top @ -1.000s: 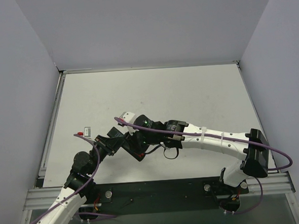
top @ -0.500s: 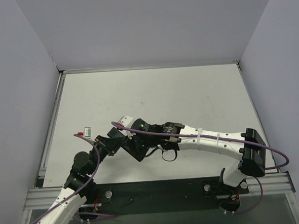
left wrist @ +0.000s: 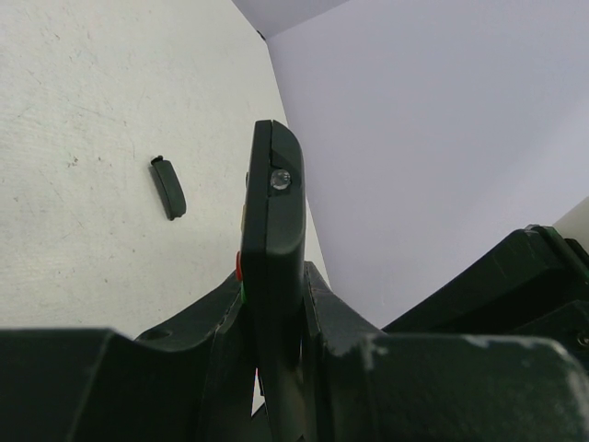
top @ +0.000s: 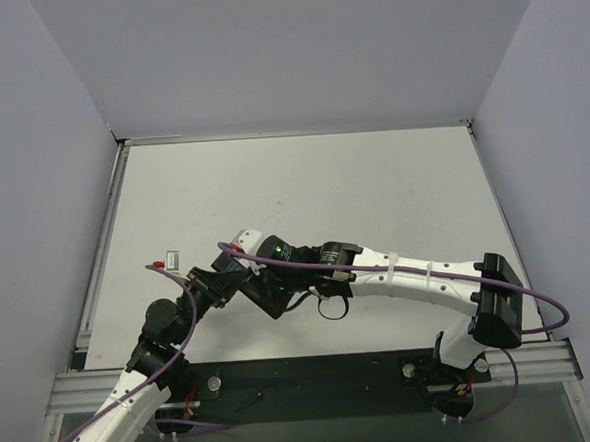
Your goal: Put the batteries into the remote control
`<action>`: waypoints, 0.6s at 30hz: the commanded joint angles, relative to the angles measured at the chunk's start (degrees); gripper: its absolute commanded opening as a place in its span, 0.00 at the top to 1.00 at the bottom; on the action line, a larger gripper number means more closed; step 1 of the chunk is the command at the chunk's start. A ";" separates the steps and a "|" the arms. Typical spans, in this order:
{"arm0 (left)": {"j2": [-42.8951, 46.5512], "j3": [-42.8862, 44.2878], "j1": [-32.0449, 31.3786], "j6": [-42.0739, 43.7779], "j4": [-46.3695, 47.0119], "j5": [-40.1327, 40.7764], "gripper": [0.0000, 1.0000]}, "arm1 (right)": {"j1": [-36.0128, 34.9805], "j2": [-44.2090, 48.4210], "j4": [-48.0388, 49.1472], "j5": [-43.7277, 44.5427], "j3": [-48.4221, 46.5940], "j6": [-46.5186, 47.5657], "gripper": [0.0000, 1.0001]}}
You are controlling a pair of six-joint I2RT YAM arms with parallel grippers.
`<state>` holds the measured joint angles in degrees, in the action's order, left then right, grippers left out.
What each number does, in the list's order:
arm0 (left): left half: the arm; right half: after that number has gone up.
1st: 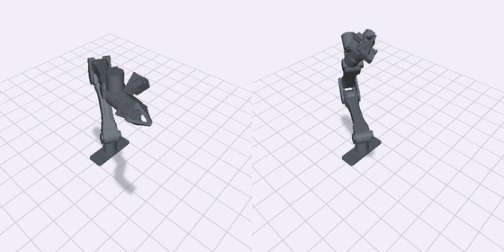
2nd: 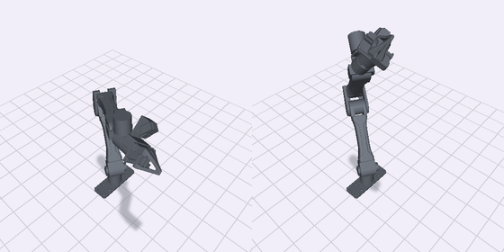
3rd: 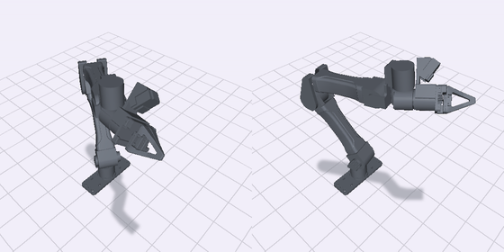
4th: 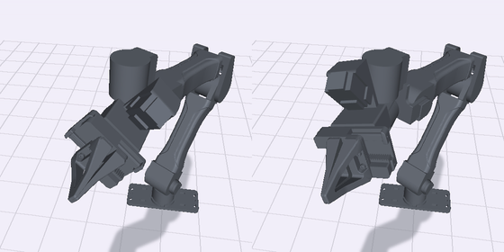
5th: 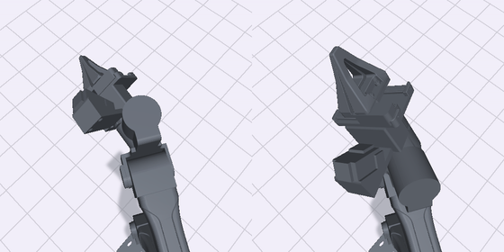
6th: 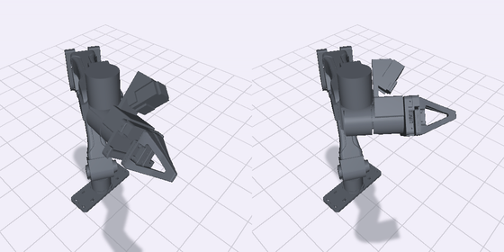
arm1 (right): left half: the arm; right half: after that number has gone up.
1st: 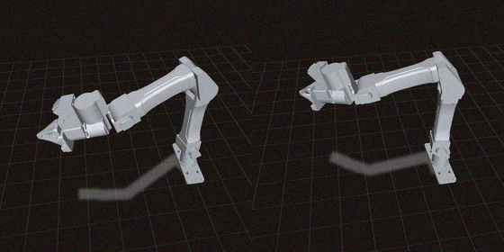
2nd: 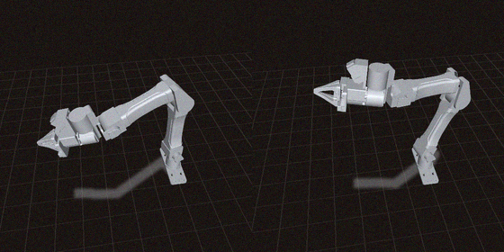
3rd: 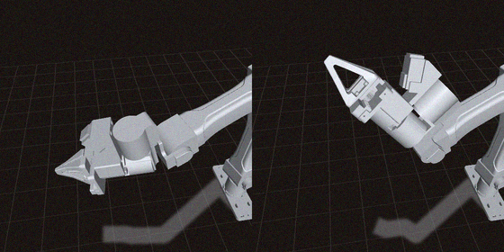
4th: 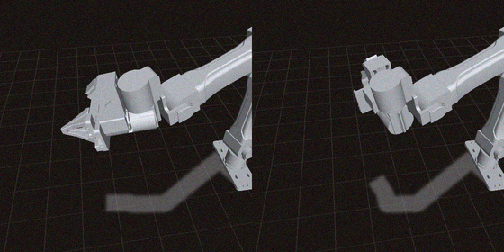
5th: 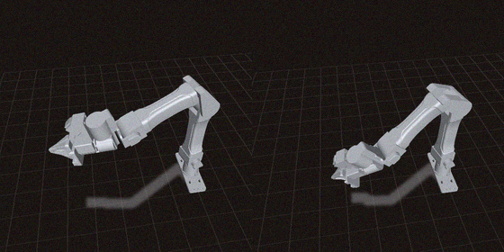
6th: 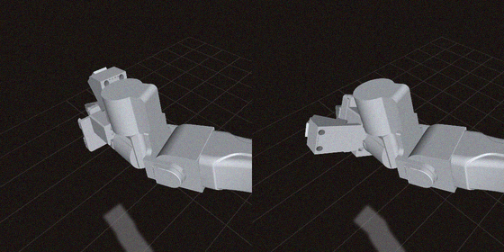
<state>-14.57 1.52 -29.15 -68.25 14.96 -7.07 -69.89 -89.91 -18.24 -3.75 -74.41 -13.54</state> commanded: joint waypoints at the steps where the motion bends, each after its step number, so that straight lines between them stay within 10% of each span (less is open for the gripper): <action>1: 0.86 -0.99 0.05 0.04 1.83 1.27 1.00 | -0.34 5.51 3.80 0.94 0.66 -0.08 1.00; 18: 3.32 -1.52 0.05 2.42 -0.90 2.41 1.00 | 27.23 32.69 19.81 7.35 37.21 -32.66 1.00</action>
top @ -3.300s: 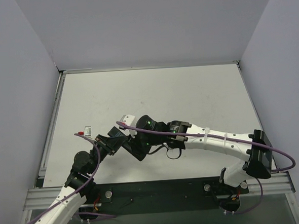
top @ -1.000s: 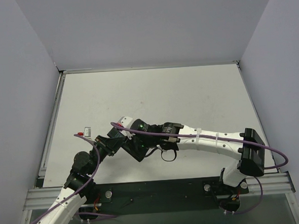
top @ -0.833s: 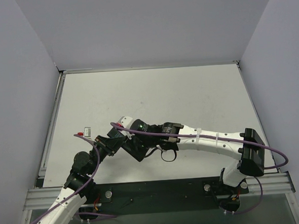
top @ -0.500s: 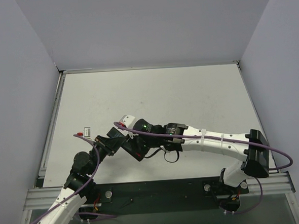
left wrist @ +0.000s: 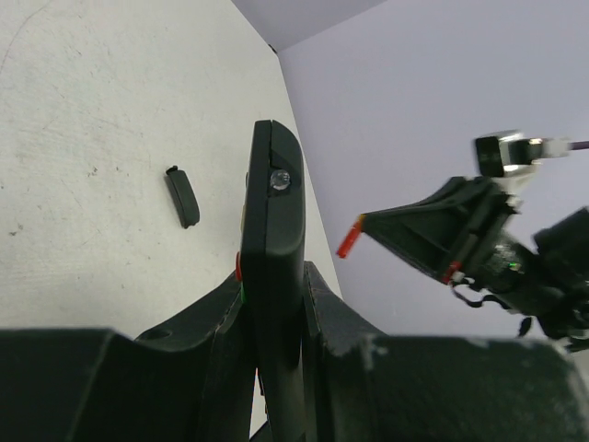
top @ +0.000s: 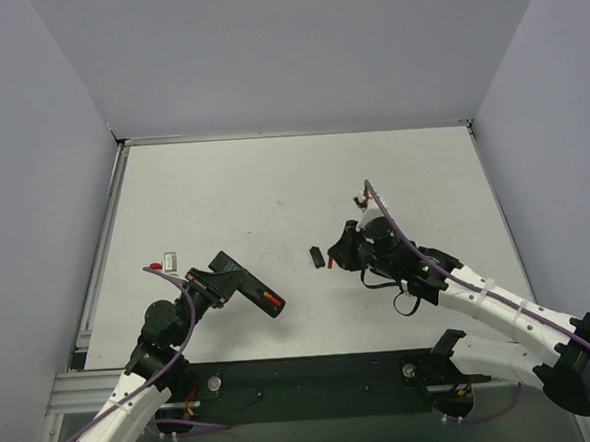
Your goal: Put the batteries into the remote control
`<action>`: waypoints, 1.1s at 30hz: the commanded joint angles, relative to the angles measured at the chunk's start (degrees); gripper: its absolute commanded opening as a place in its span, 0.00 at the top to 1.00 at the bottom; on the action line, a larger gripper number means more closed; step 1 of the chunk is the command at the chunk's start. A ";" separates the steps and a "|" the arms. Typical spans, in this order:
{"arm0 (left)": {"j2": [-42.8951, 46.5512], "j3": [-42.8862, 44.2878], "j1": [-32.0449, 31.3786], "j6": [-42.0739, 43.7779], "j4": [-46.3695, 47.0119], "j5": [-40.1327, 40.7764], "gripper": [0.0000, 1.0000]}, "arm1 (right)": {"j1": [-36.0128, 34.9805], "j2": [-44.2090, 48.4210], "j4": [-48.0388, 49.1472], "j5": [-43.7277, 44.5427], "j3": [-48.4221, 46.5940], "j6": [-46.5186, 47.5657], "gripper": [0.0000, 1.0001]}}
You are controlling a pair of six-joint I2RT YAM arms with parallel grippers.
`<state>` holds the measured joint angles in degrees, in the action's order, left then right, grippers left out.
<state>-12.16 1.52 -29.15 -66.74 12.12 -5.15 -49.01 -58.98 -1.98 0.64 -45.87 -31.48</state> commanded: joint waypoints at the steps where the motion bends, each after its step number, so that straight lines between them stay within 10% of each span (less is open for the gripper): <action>1: 1.00 -1.52 0.05 0.91 1.94 0.40 1.00 | 7.61 2.90 5.74 3.39 10.69 -19.62 1.00; 21: 2.05 -1.34 0.05 0.47 1.24 0.23 1.00 | 15.44 -7.63 9.01 17.03 27.85 -61.05 1.00; 33: 3.02 -1.34 0.05 0.47 0.89 0.31 1.00 | 15.53 -5.27 4.27 15.36 30.05 -65.64 0.54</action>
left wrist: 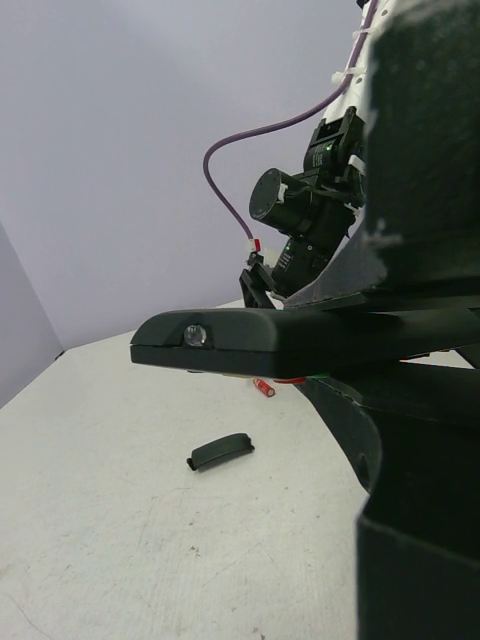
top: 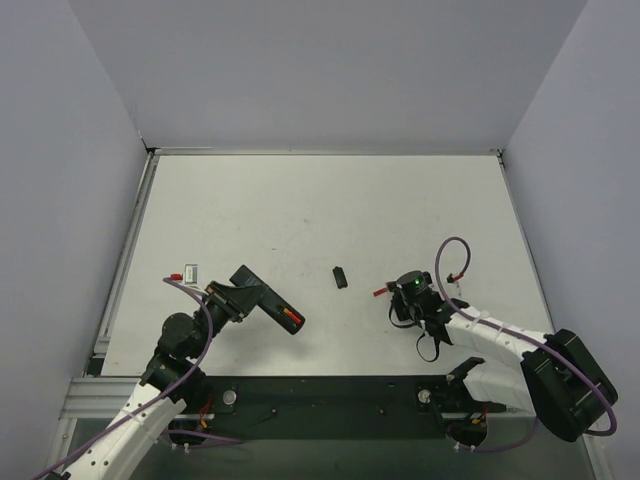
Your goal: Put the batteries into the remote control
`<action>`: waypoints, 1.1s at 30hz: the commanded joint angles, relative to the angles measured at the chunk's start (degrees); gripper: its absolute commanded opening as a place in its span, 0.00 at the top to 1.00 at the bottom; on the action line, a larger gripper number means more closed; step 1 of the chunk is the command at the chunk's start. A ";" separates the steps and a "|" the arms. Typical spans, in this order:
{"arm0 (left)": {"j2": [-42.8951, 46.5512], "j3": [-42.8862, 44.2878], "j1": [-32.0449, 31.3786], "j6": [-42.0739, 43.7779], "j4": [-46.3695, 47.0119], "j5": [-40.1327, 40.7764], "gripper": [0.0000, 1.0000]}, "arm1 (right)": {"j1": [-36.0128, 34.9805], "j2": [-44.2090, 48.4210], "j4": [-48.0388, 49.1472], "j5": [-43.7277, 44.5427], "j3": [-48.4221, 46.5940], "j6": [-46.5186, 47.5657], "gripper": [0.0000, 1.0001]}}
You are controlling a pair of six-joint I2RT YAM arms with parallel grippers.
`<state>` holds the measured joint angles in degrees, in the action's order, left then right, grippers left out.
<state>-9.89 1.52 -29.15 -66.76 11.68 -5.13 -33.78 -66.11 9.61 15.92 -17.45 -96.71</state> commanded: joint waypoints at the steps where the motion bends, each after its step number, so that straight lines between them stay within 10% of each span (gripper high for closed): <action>1: 0.75 -1.43 0.05 0.32 1.33 0.20 1.00 | 0.21 3.77 -7.76 -0.36 1.37 0.63 0.45; 5: 1.36 -1.43 0.05 0.14 1.33 0.20 1.00 | 0.03 10.28 -12.41 -0.98 -2.49 15.89 0.25; 10: 1.98 -1.52 0.14 0.05 1.85 0.12 1.00 | 0.47 9.87 -15.40 -8.25 -17.65 64.03 0.10; 19: 2.33 -1.43 0.14 0.67 2.21 -1.03 1.00 | 3.98 -15.88 -33.68 -28.39 -40.72 122.49 0.11; 33: 3.21 -0.64 0.14 1.37 1.07 -1.64 1.00 | 8.20 -43.12 -42.56 -47.47 -60.94 144.86 0.21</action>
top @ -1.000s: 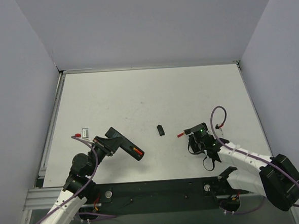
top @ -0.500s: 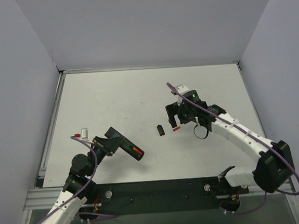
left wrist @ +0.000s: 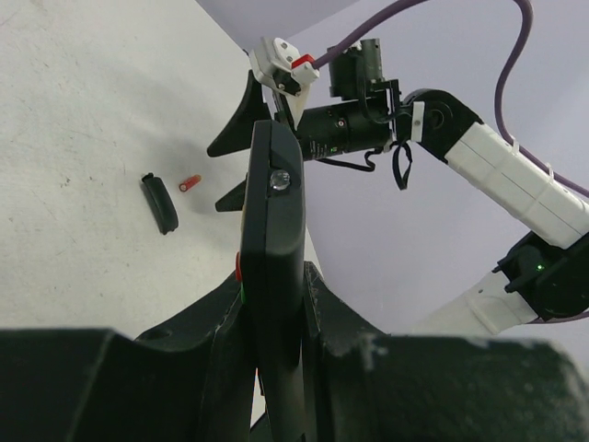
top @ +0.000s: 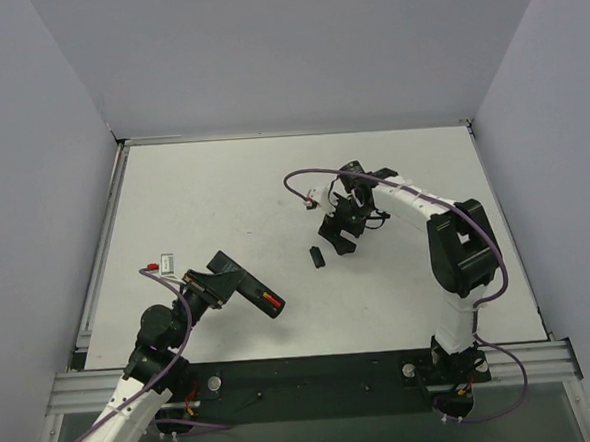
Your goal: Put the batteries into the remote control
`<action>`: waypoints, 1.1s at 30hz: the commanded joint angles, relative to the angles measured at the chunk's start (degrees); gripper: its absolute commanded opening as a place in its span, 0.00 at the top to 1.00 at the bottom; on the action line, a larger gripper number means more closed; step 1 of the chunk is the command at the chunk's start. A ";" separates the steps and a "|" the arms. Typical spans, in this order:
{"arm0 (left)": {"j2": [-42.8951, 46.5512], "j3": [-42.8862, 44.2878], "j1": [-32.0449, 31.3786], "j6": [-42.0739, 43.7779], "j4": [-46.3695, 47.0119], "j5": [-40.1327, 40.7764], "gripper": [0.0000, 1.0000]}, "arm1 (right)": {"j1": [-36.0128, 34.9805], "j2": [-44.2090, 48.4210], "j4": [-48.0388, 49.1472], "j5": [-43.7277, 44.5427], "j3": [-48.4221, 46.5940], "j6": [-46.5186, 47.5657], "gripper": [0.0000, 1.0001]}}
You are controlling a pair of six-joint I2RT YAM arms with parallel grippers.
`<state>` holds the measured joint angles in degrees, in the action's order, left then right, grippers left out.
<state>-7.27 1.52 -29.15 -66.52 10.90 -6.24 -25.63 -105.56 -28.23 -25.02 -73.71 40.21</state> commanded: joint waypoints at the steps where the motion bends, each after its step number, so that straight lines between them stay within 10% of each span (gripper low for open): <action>1: 0.76 -0.47 0.14 1.22 1.67 -0.53 1.00 | -0.12 -4.56 -4.73 -6.54 -5.82 8.22 0.21; 23: 0.76 0.77 0.14 1.75 -0.61 -0.26 1.00 | -5.22 -12.22 -4.82 7.26 -4.86 8.31 0.66; 33: 1.03 0.15 0.14 1.75 -0.35 -0.26 1.00 | -7.50 -8.70 -5.52 15.69 0.41 -9.94 0.82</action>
<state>-6.92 1.52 -29.15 -65.34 8.47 -6.22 -32.34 -113.73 -27.81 -14.41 -77.56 41.47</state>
